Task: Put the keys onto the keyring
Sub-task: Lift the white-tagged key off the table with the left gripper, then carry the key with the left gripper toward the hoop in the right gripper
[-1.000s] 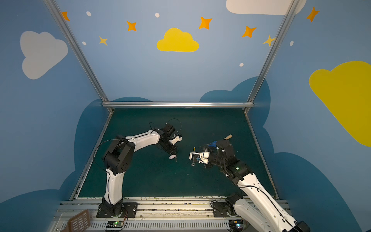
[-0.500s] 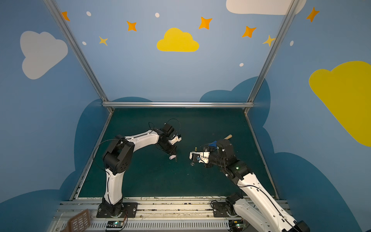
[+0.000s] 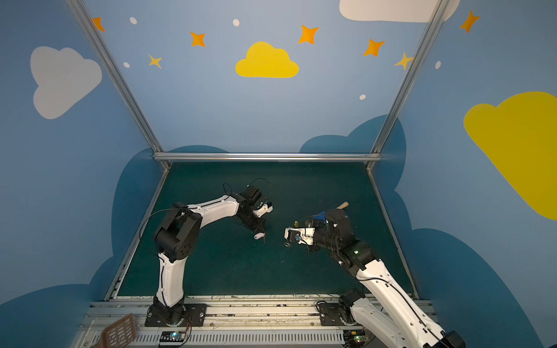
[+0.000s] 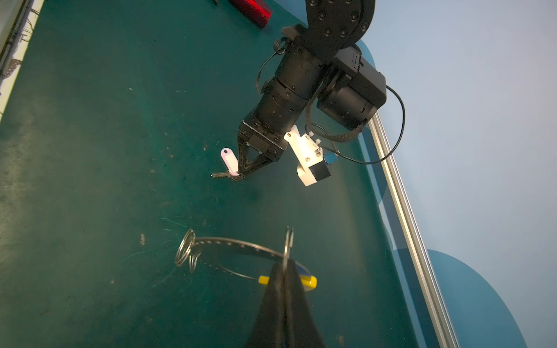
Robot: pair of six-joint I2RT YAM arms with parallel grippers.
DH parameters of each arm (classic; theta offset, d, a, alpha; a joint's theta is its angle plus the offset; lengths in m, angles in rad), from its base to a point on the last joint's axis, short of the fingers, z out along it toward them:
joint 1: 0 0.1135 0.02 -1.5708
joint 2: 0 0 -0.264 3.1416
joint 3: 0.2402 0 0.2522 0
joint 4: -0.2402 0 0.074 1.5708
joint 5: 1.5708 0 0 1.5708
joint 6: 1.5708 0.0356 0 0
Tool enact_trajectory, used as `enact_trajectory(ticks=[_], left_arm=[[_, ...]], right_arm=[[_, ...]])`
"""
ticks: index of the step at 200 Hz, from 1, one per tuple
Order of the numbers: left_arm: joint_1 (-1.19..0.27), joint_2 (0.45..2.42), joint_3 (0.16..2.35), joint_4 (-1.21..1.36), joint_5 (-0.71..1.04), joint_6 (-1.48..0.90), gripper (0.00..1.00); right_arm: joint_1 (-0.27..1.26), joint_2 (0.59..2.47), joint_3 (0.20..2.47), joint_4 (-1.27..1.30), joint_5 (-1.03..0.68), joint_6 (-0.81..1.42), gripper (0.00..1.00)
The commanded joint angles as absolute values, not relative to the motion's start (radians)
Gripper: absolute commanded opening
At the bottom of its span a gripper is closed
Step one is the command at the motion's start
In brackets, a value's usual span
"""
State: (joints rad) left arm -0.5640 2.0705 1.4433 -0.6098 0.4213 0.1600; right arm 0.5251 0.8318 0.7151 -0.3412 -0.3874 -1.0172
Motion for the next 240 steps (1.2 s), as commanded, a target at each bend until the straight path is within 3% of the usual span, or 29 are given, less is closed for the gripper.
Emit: enact_trajectory(ticks=[1,83,166,240], left_arm=[[-0.569,2.055,1.443,-0.620,0.431,0.162,0.15],[-0.572,2.016,1.440,-0.621,0.438,0.184,0.05],[-0.573,1.904,1.358,-0.549,0.527,0.264,0.04],[-0.571,1.631,1.127,-0.268,0.591,0.377,0.03]], right_arm=[[0.521,0.836,0.712,-0.326,-0.408,-1.006,0.00],[0.522,0.836,0.710,-0.326,-0.411,-1.005,0.00],[0.520,0.861,0.717,-0.326,-0.403,-0.978,0.00],[0.518,0.922,0.746,-0.338,-0.499,-0.953,0.00]])
